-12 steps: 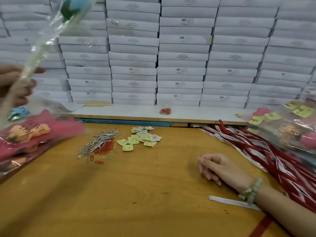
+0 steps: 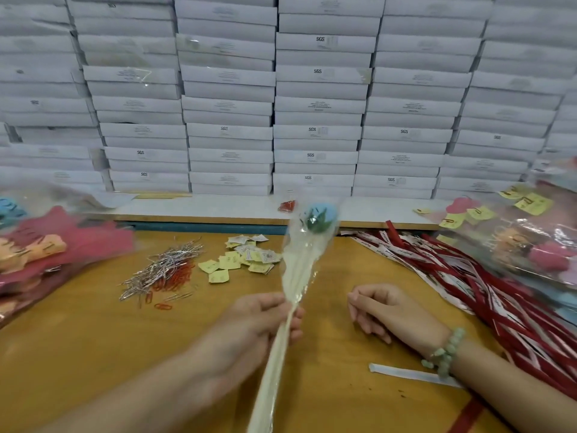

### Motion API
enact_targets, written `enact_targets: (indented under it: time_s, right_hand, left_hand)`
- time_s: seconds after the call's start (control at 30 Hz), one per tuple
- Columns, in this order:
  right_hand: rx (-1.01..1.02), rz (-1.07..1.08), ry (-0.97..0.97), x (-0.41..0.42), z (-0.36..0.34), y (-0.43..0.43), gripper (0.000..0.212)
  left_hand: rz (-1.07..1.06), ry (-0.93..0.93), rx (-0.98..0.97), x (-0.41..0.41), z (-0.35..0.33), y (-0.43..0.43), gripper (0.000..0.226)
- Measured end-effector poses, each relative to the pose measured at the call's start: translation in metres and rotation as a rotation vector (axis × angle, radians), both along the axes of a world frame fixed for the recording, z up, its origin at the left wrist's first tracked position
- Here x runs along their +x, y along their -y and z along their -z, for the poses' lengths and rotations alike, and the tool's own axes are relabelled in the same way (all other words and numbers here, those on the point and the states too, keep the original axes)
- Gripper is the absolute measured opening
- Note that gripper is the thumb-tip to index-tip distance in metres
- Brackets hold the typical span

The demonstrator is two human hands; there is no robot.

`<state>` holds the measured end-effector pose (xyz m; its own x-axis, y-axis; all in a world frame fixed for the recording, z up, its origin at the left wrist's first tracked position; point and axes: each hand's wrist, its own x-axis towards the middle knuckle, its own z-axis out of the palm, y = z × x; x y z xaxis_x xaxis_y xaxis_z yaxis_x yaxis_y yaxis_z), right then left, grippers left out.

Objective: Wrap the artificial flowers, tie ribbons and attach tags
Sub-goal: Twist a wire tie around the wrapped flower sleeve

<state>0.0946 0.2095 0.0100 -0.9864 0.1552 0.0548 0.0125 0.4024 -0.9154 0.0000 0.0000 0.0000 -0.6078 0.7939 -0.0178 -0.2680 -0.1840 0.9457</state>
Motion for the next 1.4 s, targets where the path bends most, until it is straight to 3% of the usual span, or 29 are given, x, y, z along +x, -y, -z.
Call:
enact_targets:
  time_s: [0.07,0.2,0.37,0.6,0.83,1.07,1.23,1.4]
  right_hand:
    - [-0.002,-0.003,0.003,-0.001,0.000,0.000,0.035]
    - [-0.131,-0.048,0.035,-0.003,-0.004,0.010,0.038]
    - [-0.222,-0.063,0.079,-0.010,-0.002,0.039,0.051]
    - [-0.158,0.016,0.006,-0.011,-0.001,0.057,0.037]
    - [-0.239,0.008,-0.061,-0.006,0.001,0.048,0.025]
    - [-0.394,-0.109,-0.030,-0.006,-0.002,0.045,0.013]
    - [-0.482,-0.166,0.037,-0.005,-0.004,0.043,0.018]
    - [-0.490,-0.214,0.084,-0.004,-0.005,0.040,0.015]
  left_hand:
    - [-0.008,0.031,0.048,0.000,0.005,-0.005,0.029]
    - [-0.086,-0.078,0.041,-0.003,0.013,-0.009,0.041]
    - [-0.132,-0.128,0.035,-0.003,0.019,-0.009,0.039]
    - [-0.114,-0.136,0.043,0.000,0.019,-0.006,0.049]
    - [-0.049,-0.212,0.001,0.000,0.018,-0.003,0.037]
    - [0.094,-0.011,0.016,-0.010,0.010,0.005,0.057]
    - [0.088,-0.063,0.031,-0.007,0.011,0.004,0.030]
    - [0.085,-0.101,0.016,-0.003,0.010,0.004,0.021]
